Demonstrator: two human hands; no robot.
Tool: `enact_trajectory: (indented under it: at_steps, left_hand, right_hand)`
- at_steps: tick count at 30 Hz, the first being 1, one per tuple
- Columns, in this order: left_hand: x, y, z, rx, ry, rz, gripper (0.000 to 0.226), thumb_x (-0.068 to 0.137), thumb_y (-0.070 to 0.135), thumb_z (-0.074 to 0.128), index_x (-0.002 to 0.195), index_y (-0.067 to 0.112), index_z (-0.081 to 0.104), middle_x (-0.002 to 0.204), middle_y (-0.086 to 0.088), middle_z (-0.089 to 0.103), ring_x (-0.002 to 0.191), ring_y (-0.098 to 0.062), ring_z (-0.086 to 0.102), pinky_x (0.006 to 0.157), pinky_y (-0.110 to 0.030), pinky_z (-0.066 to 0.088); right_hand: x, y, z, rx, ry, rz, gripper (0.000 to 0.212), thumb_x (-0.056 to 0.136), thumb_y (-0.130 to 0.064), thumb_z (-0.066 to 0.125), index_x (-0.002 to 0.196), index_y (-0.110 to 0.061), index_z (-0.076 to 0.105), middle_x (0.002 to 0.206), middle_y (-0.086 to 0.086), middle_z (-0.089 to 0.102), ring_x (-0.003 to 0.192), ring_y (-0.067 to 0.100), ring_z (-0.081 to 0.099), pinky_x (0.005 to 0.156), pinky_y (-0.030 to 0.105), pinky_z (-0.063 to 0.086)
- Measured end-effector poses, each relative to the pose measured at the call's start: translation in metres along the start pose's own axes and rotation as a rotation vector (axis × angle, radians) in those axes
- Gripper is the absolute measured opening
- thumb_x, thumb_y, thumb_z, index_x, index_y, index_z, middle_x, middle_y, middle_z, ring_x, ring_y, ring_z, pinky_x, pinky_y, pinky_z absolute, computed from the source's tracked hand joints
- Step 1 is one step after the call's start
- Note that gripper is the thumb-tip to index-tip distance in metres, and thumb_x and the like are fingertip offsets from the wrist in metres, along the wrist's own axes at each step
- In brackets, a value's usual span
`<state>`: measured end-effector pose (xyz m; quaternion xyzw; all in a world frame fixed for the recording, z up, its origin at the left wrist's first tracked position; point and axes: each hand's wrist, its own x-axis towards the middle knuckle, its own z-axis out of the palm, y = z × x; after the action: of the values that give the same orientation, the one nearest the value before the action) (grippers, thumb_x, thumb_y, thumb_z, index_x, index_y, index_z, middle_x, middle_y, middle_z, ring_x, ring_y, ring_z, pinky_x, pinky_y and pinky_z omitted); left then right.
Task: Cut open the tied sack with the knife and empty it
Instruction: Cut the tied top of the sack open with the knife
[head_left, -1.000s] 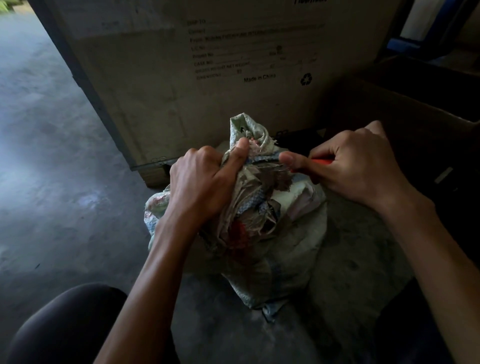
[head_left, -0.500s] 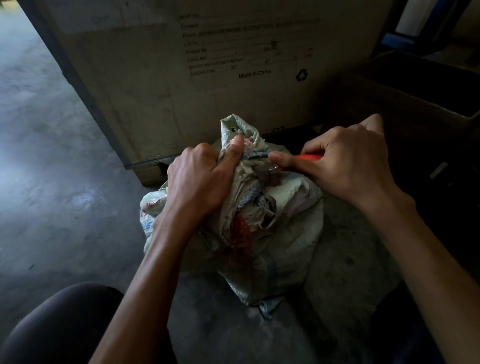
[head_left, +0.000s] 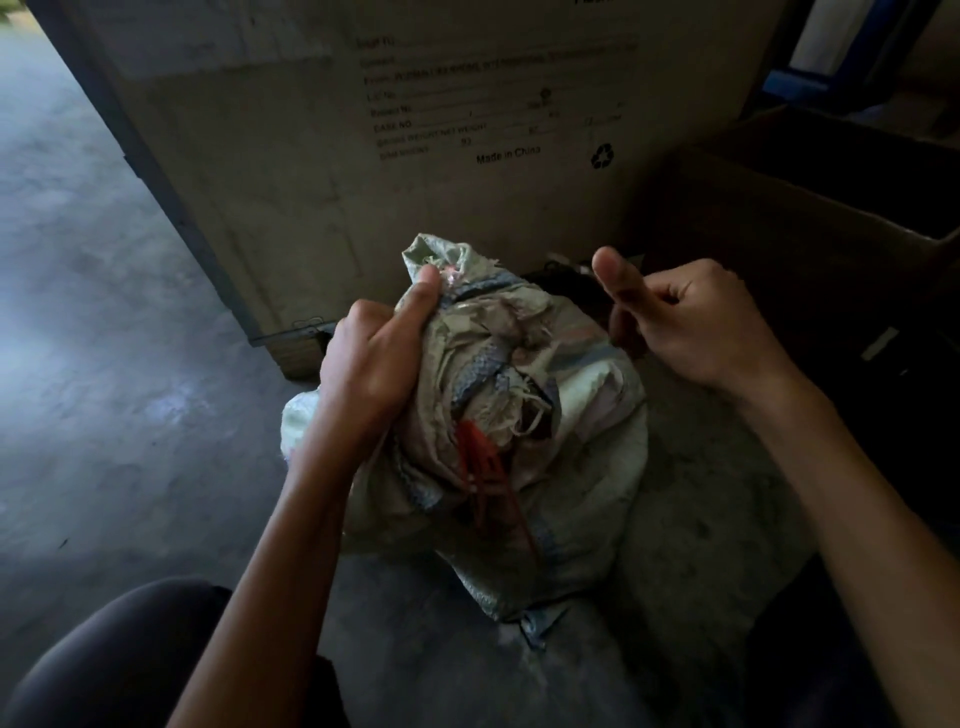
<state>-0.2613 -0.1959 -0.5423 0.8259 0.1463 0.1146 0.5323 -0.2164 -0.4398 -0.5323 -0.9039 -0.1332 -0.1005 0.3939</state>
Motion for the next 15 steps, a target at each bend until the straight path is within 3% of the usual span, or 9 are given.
enact_trajectory:
  at_steps: [2, 4, 5, 8, 11, 13, 15]
  left_hand:
    - [0.0, -0.001, 0.001, -0.225, -0.111, -0.041, 0.086, 0.091, 0.072, 0.051, 0.083, -0.012, 0.07, 0.087, -0.029, 0.075, 0.081, -0.031, 0.076, 0.082, -0.045, 0.064]
    - [-0.003, 0.0, 0.002, -0.326, -0.15, -0.046, 0.082, 0.094, 0.071, 0.048, 0.074, -0.005, 0.073, 0.072, -0.014, 0.077, 0.065, -0.015, 0.074, 0.061, -0.024, 0.061]
    - [-0.005, 0.0, 0.003, -0.331, -0.161, -0.042, 0.084, 0.091, 0.074, 0.047, 0.069, -0.002, 0.072, 0.065, -0.011, 0.074, 0.06, -0.013, 0.071, 0.057, -0.021, 0.058]
    - [-0.01, -0.002, 0.004, -0.329, -0.246, 0.002, 0.091, 0.078, 0.083, 0.054, 0.077, -0.006, 0.073, 0.07, -0.021, 0.073, 0.065, -0.019, 0.071, 0.061, -0.034, 0.062]
    - [-0.014, -0.003, 0.004, -0.484, -0.3, 0.045, 0.051, 0.08, 0.058, 0.069, 0.079, 0.008, 0.082, 0.079, -0.013, 0.08, 0.072, -0.019, 0.078, 0.063, -0.028, 0.063]
    - [-0.014, -0.002, 0.005, -0.524, -0.296, 0.05, 0.04, 0.085, 0.044, 0.068, 0.08, 0.006, 0.081, 0.082, -0.014, 0.08, 0.073, -0.02, 0.077, 0.067, -0.03, 0.064]
    - [-0.013, -0.004, 0.004, -0.534, -0.307, 0.054, 0.037, 0.087, 0.038, 0.066, 0.078, 0.005, 0.08, 0.08, -0.013, 0.079, 0.07, -0.019, 0.076, 0.066, -0.028, 0.064]
  right_hand:
    - [-0.003, -0.009, 0.012, 0.278, -0.02, 0.054, 0.086, 0.06, -0.092, 0.054, 0.065, -0.008, 0.074, 0.048, -0.013, 0.062, 0.052, -0.01, 0.057, 0.06, 0.023, 0.044]
    - [-0.006, -0.016, 0.027, 0.456, -0.066, 0.128, 0.068, 0.05, -0.084, 0.071, 0.067, -0.019, 0.078, 0.06, -0.008, 0.071, 0.062, -0.002, 0.065, 0.061, 0.022, 0.048]
    - [-0.007, -0.019, 0.033, 0.517, -0.103, 0.147, 0.06, 0.049, -0.078, 0.078, 0.07, -0.022, 0.079, 0.066, -0.006, 0.075, 0.067, 0.005, 0.07, 0.063, 0.024, 0.053]
    - [-0.008, -0.023, 0.045, 0.721, -0.13, 0.121, 0.044, 0.059, -0.053, 0.089, 0.089, -0.021, 0.081, 0.087, -0.003, 0.08, 0.086, 0.011, 0.077, 0.071, 0.022, 0.059]
    - [-0.004, -0.02, 0.047, 0.693, -0.124, 0.057, 0.04, 0.064, -0.052, 0.087, 0.093, -0.024, 0.081, 0.09, -0.005, 0.08, 0.089, 0.009, 0.076, 0.075, 0.025, 0.06]
    - [0.0, -0.018, 0.048, 0.62, -0.117, 0.014, 0.04, 0.068, -0.052, 0.084, 0.096, -0.024, 0.08, 0.092, -0.007, 0.08, 0.09, 0.009, 0.076, 0.08, 0.031, 0.06]
    - [0.002, -0.016, 0.048, 0.634, -0.135, -0.046, 0.034, 0.074, -0.043, 0.083, 0.1, -0.022, 0.079, 0.096, -0.008, 0.079, 0.094, 0.008, 0.075, 0.081, 0.025, 0.059]
